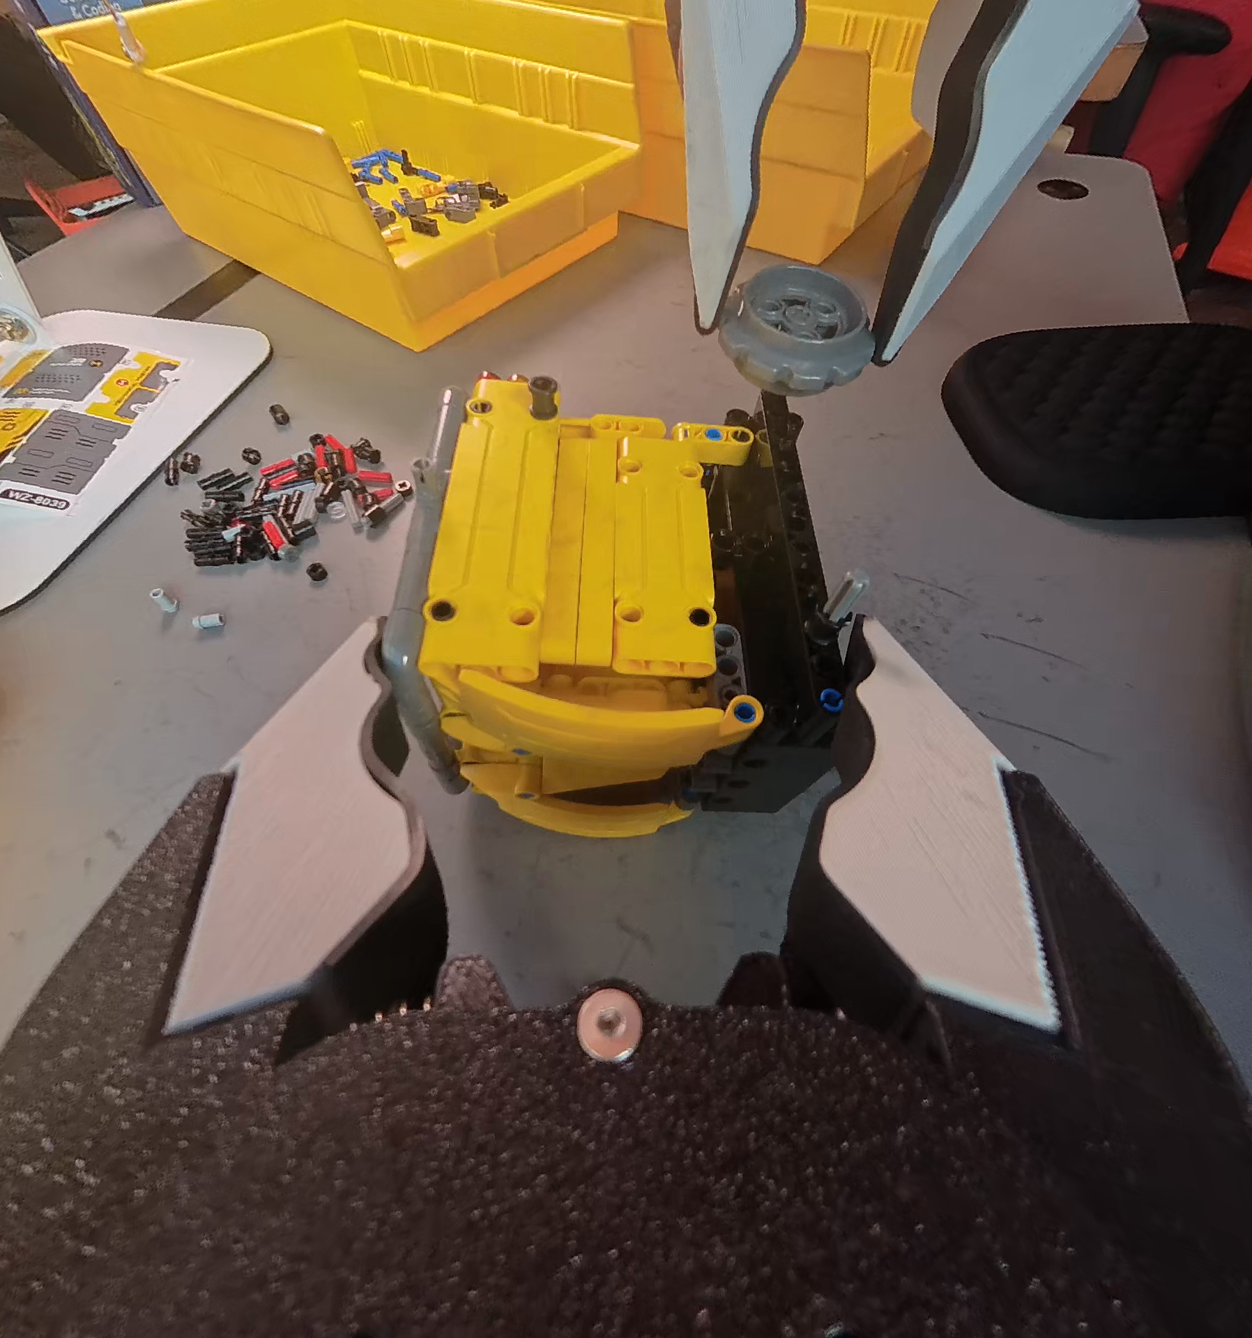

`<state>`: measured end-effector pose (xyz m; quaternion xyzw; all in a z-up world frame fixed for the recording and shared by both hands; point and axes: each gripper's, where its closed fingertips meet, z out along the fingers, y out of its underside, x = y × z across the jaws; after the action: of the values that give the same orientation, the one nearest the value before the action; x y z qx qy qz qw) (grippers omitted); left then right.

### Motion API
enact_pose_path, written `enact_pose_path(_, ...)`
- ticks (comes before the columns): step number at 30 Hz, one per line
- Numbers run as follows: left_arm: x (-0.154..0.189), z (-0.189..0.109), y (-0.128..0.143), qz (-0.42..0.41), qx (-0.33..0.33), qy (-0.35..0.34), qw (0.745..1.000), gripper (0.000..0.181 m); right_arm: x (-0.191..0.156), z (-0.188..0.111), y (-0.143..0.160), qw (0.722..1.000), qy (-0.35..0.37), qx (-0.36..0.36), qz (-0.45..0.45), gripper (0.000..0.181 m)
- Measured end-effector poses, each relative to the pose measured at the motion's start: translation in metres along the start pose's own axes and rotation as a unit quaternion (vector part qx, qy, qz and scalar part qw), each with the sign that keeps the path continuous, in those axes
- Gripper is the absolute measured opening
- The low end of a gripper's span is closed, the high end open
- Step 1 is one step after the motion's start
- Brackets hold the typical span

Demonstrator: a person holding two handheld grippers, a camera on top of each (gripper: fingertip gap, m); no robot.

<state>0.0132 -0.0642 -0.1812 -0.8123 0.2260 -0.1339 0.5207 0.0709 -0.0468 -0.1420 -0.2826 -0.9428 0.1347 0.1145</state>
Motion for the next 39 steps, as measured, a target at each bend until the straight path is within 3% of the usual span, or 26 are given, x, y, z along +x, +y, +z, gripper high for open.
enact_pose_path(13, 0.000, 0.000, 0.000, -0.007, -0.003, -0.002, 1.000, 0.119, -0.001, 0.009, 0.007, 0.999, -0.007, -0.043, 0.016, 0.041)
enact_pose_path(21, 0.000, 0.000, 0.000, -0.007, 0.000, -0.001, 1.000, 0.120, 0.000, 0.009, 0.004, 0.999, -0.008, -0.026, 0.031, 0.040)
enact_pose_path(26, 0.000, -0.001, 0.000, -0.006, 0.013, 0.003, 1.000, 0.120, 0.001, 0.006, 0.002, 1.000, 0.013, 0.009, 0.024, 0.046)
enact_pose_path(30, 0.000, -0.002, -0.001, 0.000, 0.026, 0.010, 1.000, 0.121, 0.004, -0.014, -0.003, 0.993, 0.025, 0.089, 0.075, 0.050)
enact_pose_path(34, 0.001, -0.003, -0.001, 0.003, 0.033, 0.018, 0.999, 0.120, 0.008, -0.019, 0.017, 0.985, 0.064, 0.117, 0.107, 0.048)
enact_pose_path(39, 0.001, -0.003, -0.002, 0.004, 0.041, 0.021, 0.999, 0.121, 0.018, 0.002, 0.060, 0.971, 0.092, 0.134, 0.175, 0.034)
